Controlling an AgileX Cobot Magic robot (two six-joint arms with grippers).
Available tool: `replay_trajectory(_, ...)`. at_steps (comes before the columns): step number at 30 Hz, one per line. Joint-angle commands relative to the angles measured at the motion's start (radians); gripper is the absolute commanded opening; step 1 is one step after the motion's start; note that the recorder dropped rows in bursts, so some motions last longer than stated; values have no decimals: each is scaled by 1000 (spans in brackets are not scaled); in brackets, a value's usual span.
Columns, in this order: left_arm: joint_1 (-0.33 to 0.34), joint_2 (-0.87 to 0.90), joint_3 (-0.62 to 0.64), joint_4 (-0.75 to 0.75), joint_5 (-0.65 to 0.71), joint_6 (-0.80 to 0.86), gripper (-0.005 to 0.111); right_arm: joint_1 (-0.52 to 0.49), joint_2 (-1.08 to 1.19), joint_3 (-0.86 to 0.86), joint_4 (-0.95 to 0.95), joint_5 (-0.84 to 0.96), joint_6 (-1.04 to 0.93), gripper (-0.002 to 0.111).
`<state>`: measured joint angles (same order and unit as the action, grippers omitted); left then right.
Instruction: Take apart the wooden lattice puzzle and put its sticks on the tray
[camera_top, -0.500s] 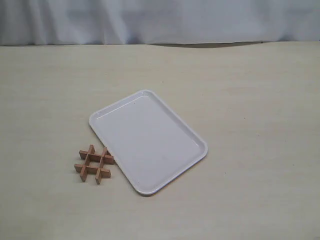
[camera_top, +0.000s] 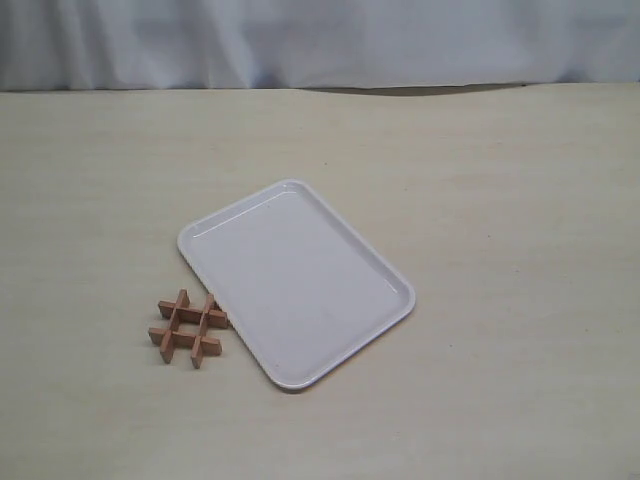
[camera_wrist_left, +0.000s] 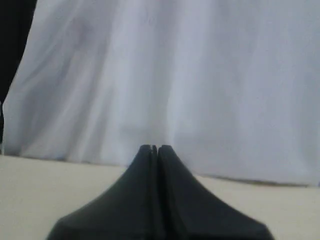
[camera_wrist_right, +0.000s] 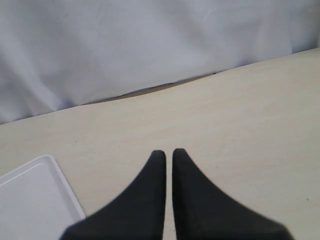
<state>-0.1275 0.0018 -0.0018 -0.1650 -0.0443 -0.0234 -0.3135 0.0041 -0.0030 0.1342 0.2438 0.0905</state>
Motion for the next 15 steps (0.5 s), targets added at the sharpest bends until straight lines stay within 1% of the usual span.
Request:
replay_trajectory(1,-2,-2,2,-128,-154,-96,0,3,-4,3,-7,1,-1,4)
replay_trajectory(3,-2,-2,2,-135,-154,-144,0,3,-4,3,-7,1,-1,4)
replay_trajectory(7,-2,-2,2,-135,-194,-300,0,3,-4,3,-7,1,-1,4)
replay_trajectory(9,-2,-2,2,-123,-248,-300,0,3,-4,3,-7,1,-1,4)
replay_trajectory(11,-2,-2,2,-105,-386,-303,0,3,-4,3,-7,1,-1,4)
replay_trajectory(12,-2,-2,2,-105,-430,-314,0,3,-4,3,-7,1,-1,4)
replay_trajectory(13,-2,-2,-19,-112,-455,-314,0,3,-4,3,-7,1,-1,4)
replay_trajectory(15,-2,54,-97,-98,-428,-287,0,3,-4,3,-7,1,-1,4)
